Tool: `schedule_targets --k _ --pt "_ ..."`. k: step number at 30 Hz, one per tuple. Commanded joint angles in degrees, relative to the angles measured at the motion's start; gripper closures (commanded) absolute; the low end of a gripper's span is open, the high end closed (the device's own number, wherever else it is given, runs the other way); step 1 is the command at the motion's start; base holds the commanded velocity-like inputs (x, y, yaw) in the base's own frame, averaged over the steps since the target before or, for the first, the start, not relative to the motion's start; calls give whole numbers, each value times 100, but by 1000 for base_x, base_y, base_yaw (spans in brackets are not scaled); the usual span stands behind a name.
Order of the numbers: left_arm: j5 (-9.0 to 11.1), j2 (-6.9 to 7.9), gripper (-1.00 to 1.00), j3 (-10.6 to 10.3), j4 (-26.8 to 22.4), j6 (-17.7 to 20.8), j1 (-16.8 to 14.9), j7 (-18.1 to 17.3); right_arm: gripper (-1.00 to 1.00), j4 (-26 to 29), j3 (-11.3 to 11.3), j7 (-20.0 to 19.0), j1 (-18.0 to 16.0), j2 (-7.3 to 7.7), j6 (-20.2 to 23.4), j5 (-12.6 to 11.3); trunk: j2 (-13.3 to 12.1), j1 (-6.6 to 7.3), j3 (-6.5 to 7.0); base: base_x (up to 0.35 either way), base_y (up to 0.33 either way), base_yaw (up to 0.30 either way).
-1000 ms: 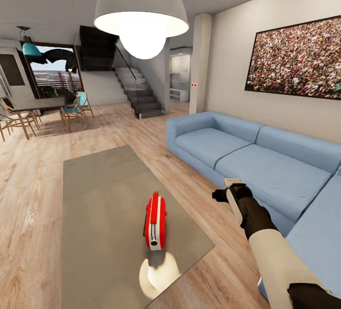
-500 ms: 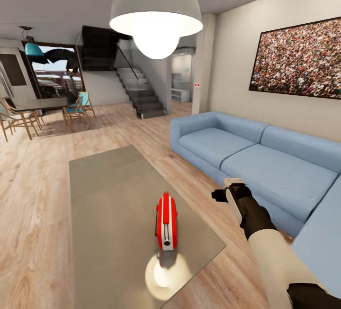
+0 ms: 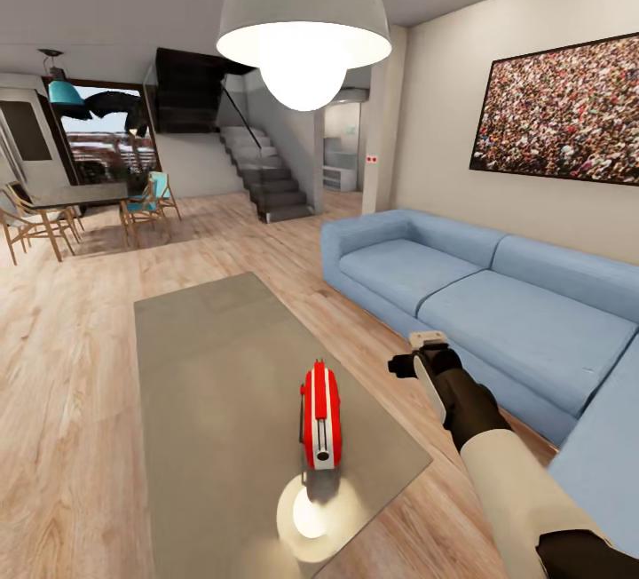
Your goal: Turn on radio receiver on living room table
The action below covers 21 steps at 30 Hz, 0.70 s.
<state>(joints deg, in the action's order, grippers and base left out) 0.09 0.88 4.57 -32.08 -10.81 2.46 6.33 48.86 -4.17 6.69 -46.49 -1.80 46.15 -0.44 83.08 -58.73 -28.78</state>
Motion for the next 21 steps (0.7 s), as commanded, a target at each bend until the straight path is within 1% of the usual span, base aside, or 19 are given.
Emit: schedule_targets --k 1,4,11,21 --pt "0 0 -100 0 0 0 0 0 -100 0 -8 0 0 -2 0 0 0 0 0 0 1 84" --pt "0 0 -100 0 0 0 0 0 -100 0 -16 -1 0 -2 0 0 0 0 0 0 1 167" --pt "0 0 -100 0 0 0 0 0 -100 0 -22 -1 0 -4 -1 0 0 0 0 0 0 242" --pt "0 0 -100 0 0 0 0 0 -100 0 -22 -1 0 -3 -17 -17 0 0 0 0 0 17"
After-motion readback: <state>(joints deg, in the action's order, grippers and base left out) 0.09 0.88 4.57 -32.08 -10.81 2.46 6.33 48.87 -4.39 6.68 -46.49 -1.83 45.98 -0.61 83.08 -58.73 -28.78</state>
